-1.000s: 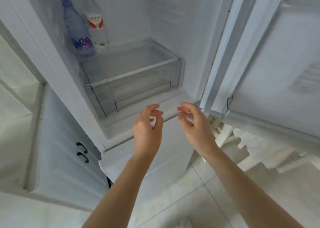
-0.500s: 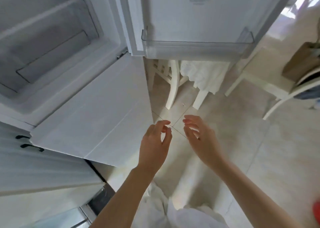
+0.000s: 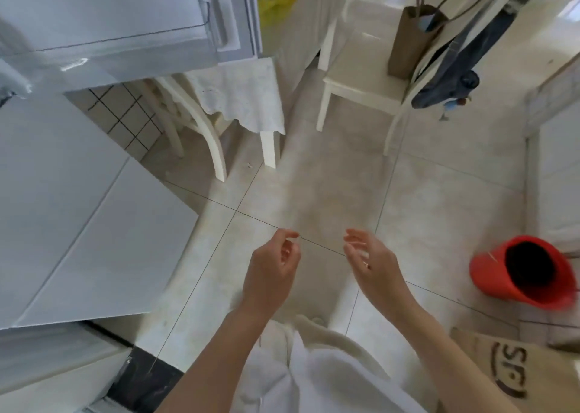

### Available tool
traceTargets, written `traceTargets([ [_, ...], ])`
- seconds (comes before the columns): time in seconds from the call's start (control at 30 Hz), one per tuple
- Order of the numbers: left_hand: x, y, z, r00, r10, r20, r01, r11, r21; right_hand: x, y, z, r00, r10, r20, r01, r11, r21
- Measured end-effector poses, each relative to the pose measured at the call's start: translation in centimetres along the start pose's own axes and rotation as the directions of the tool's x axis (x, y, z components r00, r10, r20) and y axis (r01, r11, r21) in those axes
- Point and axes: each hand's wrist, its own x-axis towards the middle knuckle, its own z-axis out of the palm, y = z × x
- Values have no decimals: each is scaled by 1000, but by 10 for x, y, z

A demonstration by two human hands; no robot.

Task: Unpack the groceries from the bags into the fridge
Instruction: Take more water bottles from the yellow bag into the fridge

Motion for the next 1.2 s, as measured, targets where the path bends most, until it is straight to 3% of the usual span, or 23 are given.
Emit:
traceTargets([
  [0.3, 72, 36, 53, 991, 14, 136, -27, 996, 91, 63, 38, -69, 994, 93, -59, -92, 996, 13],
  [0.7, 289, 84, 66, 991, 38, 129, -57, 987, 147, 288, 0, -110, 993, -94, 67, 106, 974, -200],
  [0.9, 389, 108, 68, 995, 45, 85, -58, 985, 163, 396, -28, -125, 983, -153, 101, 171, 962, -213],
  [1.2, 509, 128, 78, 992, -106, -72, 116, 983, 144, 559, -57, -139, 936, -221, 274, 291, 924, -249],
])
